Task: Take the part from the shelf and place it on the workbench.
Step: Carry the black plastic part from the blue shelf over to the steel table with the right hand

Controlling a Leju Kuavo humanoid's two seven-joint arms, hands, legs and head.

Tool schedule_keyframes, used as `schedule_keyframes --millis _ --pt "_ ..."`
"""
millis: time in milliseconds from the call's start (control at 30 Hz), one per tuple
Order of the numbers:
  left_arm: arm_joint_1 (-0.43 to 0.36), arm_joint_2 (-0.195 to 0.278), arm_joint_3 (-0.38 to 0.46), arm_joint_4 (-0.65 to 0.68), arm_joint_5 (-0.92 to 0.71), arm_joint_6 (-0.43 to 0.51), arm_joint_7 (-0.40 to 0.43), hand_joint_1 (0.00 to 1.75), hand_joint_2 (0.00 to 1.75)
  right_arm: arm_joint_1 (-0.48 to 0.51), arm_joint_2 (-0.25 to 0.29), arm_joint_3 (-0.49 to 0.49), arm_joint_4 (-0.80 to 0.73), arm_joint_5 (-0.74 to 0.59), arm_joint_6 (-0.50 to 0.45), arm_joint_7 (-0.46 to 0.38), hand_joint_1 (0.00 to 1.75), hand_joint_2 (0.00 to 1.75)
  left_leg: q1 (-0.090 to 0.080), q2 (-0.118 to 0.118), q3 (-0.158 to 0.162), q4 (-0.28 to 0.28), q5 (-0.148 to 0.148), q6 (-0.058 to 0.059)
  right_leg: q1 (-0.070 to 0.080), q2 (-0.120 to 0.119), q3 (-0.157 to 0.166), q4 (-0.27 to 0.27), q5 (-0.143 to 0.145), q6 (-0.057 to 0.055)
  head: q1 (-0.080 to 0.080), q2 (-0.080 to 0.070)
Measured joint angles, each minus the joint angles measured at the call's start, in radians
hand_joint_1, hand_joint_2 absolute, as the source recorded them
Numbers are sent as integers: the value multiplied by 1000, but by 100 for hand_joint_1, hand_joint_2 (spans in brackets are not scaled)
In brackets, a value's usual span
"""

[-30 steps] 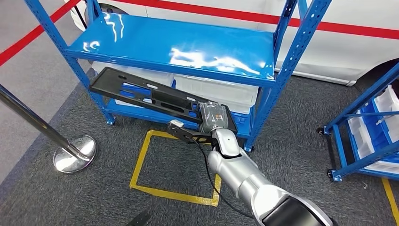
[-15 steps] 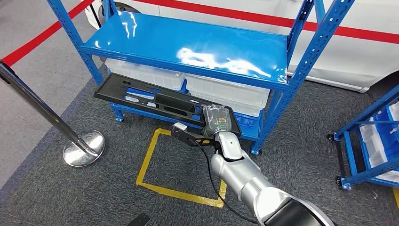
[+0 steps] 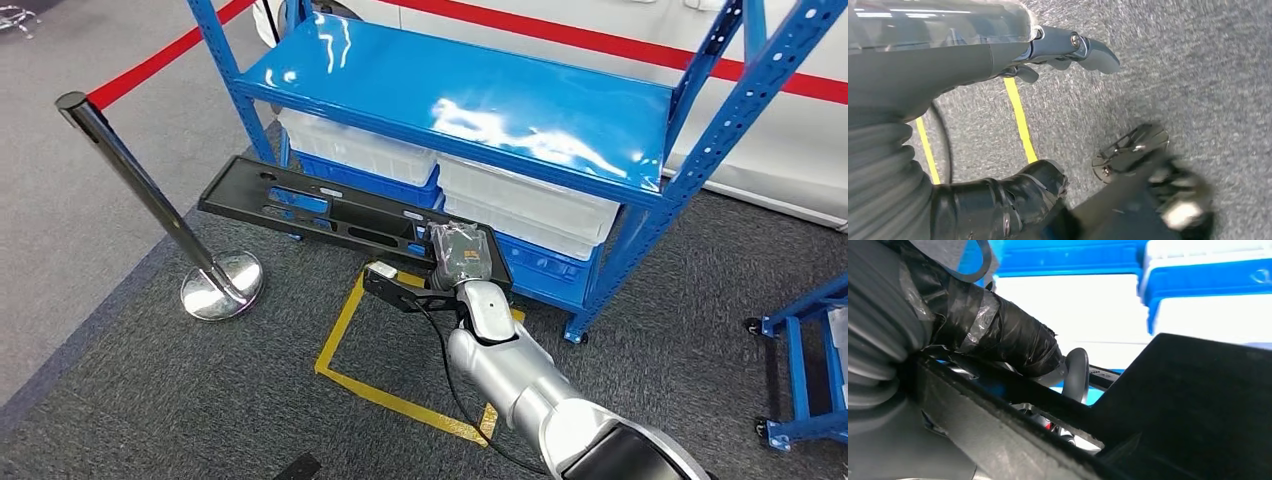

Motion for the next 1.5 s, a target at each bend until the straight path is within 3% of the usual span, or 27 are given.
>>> schedule_keyframes --millis 33,100,167,200,267,333,367,400,467,500,567,633,700,767,833,867,933,1000,1067,1133,1200,1267,1333,1367,1400,1433,1500 --pt "0 0 0 0 0 0 -1 0 175 0 0 0 -1 0 0 0 175 175 -4 5 9 -20 1 7 3 -7 0 2 -2 5 0 0" --pt "2 0 0 0 0 0 -2 0 175 1 -1 0 -4 2 -2 0 175 175 -7 -10 8 -23 1 20 7 -23 2 2 -3 12 1 0" --pt "4 0 0 0 -1 1 -2 0 175 2 -2 1 -6 3 -3 1 175 175 -4 -26 8 -30 7 34 2 -5 -6 24 -25 22 1 0" --pt "3 0 0 0 -1 1 -2 0 175 1 -3 1 -7 3 -4 1 175 175 -1 -32 9 -33 10 41 0 16 -23 63 -51 25 2 0" --pt "0 0 0 0 -1 1 -2 0 175 3 -7 1 -8 3 -7 1 175 175 0 -48 6 -34 13 49 -3 59 -81 190 -116 28 2 0" --pt "0 -1 0 0 -1 1 -2 0 175 9 -12 1 -8 3 -9 1 175 175 -1 -67 4 -32 14 51 -3 70 -129 287 -142 29 2 0" --pt "1 -1 0 0 -1 1 -2 0 175 12 -15 1 -9 3 -10 1 175 175 -1 -78 4 -30 14 50 -4 72 -128 282 -126 27 2 0" --pt "1 -1 0 0 -1 1 -2 0 175 14 -17 1 -10 3 -10 1 175 175 -1 -89 4 -28 13 50 -4 75 -110 238 -93 25 2 0" --pt "1 -2 0 0 -1 2 -2 0 175 15 -20 1 -15 3 -11 1 175 175 -2 -109 2 -24 12 45 -6 101 -47 101 -24 17 2 0" --pt "0 -2 0 0 -1 2 -2 0 175 15 -21 1 -17 3 -12 1 175 175 -2 -117 -1 -22 12 41 -6 115 -24 50 -8 14 2 0" --pt "0 -3 0 0 -1 2 -2 0 175 15 -23 1 -21 3 -15 1 175 175 0 -132 -8 -21 16 28 -3 127 -9 16 -7 12 1 0" --pt "4 -2 0 0 -1 2 -3 0 175 17 -24 1 -27 6 -16 6 175 175 4 -140 -13 -23 19 14 -3 112 -6 8 -2 5 1 0" --pt "7 -1 1 0 -1 2 -3 0 175 17 -27 1 -34 11 -19 14 175 175 3 -109 -32 15 -7 5 -7 95 -1 -3 5 -8 0 0" --pt "7 0 1 0 -2 3 -3 0 175 18 -33 1 -38 17 -25 19 175 175 2 -68 -85 132 -67 -2 -6 75 0 -6 6 -15 -1 0" --pt "8 -1 1 0 -2 3 -3 0 175 24 -42 1 -38 22 -30 23 175 175 3 -55 -137 245 -106 -8 -3 52 0 -5 4 -18 -1 0" --pt "9 -1 1 0 -3 3 -3 0 175 28 -46 1 -38 25 -31 25 175 175 4 -52 -141 255 -100 -9 -2 42 0 -5 3 -18 -1 0" --pt "10 0 1 0 -4 4 -3 0 175 32 -53 1 -39 33 -33 30 175 175 3 -39 -89 158 -43 -6 -1 24 1 -3 0 -15 -1 0" --pt "6 0 1 0 -6 5 -4 0 175 32 -59 1 -42 39 -36 34 175 175 -7 4 -21 27 1 5 4 8 2 1 -5 -8 -1 0" --pt "3 0 1 0 -8 5 -5 0 175 31 -66 1 -44 46 -39 36 175 175 -16 22 0 -21 5 20 12 -9 3 1 -8 0 0 0" --pt "3 0 1 0 -9 5 -5 0 175 31 -72 1 -49 55 -41 38 175 175 -15 0 -2 -27 9 34 13 -24 5 1 -13 9 1 0" --pt "3 0 1 0 -9 5 -6 0 175 30 -79 1 -56 63 -42 40 175 175 -10 -20 1 -35 16 48 9 3 -7 35 -42 18 1 0" --pt "0 0 1 0 -9 5 -7 0 175 29 -90 1 -60 70 -45 43 175 175 -8 -42 1 -38 20 58 4 52 -56 147 -103 23 2 0" --pt "-1 0 1 0 -10 5 -8 0 175 32 -103 1 -62 77 -45 50 175 175 -8 -67 -1 -36 21 61 2 70 -114 268 -147 26 2 0" --pt "0 0 1 0 -10 5 -9 0 175 33 -109 1 -63 80 -45 53 175 175 -8 -80 -1 -34 21 61 1 72 -126 287 -142 27 2 0" --pt "2 0 1 0 -10 5 -10 0 175 34 -114 1 -64 82 -44 54 175 175 -7 -94 -2 -31 20 60 -2 73 -118 265 -117 27 2 0" --pt "3 -1 1 0 -10 5 -10 0 175 34 -119 1 -67 83 -43 55 175 175 -7 -107 -2 -27 19 59 -5 80 -93 208 -79 27 2 0" --pt "2 -2 1 0 -10 5 -11 0 175 32 -127 1 -73 83 -41 54 175 175 -7 -130 -7 -19 17 52 -14 120 -34 77 -24 27 1 0"
